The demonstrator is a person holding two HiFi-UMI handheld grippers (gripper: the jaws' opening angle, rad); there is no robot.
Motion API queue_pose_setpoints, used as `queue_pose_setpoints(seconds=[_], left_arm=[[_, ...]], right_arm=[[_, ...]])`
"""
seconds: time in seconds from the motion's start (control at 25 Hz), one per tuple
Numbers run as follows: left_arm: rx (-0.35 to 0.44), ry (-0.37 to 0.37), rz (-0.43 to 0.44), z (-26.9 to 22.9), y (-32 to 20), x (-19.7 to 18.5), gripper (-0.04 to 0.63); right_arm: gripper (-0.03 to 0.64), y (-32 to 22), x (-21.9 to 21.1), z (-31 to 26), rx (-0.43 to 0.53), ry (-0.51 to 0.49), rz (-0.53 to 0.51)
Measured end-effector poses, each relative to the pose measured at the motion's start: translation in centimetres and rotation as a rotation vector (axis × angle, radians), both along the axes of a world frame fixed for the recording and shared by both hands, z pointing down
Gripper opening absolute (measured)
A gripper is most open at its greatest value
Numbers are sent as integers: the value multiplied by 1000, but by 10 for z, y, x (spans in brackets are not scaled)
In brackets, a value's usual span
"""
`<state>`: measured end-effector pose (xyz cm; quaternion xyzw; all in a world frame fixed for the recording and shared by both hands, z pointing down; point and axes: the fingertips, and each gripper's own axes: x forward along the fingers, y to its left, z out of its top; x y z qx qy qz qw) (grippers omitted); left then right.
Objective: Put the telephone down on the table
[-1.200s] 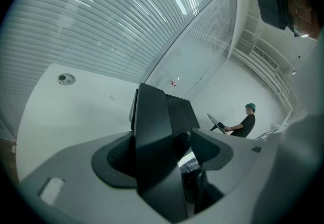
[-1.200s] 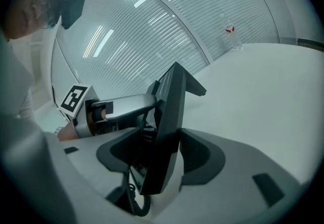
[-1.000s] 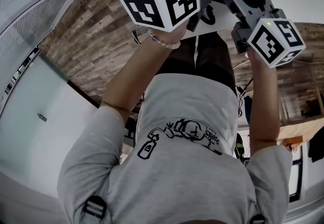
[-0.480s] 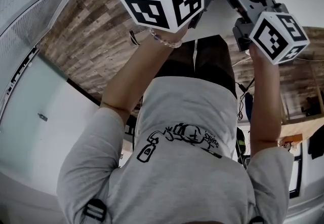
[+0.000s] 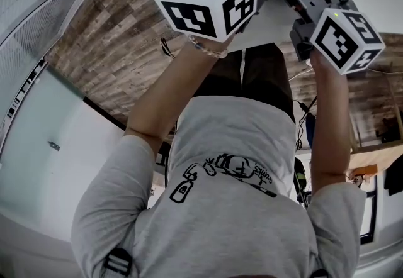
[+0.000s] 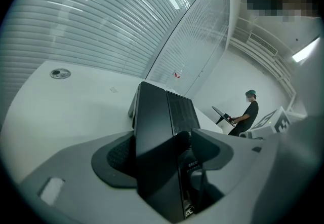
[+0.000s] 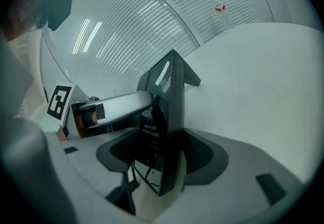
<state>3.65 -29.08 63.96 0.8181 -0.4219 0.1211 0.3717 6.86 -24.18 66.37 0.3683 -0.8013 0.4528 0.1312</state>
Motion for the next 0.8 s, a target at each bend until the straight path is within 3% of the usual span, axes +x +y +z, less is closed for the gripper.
queue_pose_setpoints(seconds=[0.24,0.4,0.56,0.8], left_arm=[[7,-25,10,-2,0,4,334],[-6,-61,28,-7,5,4,334],[29,-117,27,-31,15,-6,334],[80,-105,6,-82,29,-31,331]], right_arm=[[235,1,2,0,-22,9,-5],[235,3,8,-7,-3,101,-14],[235,2,26,-36,47,165,22],[235,3,34,-88,188,226,-5]])
